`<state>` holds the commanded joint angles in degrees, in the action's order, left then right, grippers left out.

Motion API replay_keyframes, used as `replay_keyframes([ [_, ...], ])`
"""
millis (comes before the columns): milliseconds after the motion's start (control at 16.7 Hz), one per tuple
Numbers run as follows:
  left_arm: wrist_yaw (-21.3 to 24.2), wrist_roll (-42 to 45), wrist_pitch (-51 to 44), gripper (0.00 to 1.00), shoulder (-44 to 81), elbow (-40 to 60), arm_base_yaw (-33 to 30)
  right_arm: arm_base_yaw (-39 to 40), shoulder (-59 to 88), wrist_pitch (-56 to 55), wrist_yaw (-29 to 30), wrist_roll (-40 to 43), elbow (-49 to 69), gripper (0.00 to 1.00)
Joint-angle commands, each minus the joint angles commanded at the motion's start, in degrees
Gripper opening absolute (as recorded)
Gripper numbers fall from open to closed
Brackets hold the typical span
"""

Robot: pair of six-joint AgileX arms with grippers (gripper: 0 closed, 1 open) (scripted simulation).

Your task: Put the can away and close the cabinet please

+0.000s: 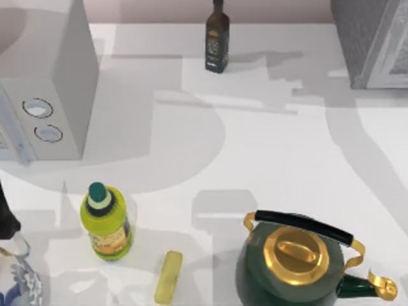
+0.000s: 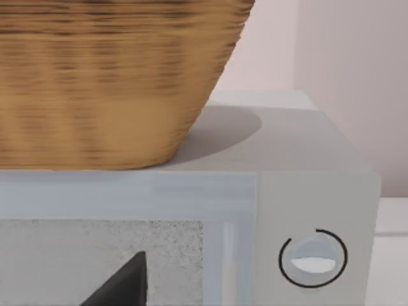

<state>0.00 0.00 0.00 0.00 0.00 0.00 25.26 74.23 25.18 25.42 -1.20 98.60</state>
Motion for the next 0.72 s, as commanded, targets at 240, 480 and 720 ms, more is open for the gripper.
replay_keyframes([
  [240, 0.00, 0.00, 0.00, 1.00, 0.00, 0.00, 0.00, -1.81, -0.32, 0.11, 0.47, 0.68, 1.11, 1.00],
  [480, 0.00, 0.00, 0.00, 1.00, 0.00, 0.00, 0.00, -4.02, 4.27, -1.12, -1.74, 0.64, 4.21, 1.00],
  [720, 0.00, 0.00, 0.00, 1.00, 0.00, 0.00, 0.00, -6.05, 7.38, -2.21, -3.61, 0.61, 6.48, 1.00],
])
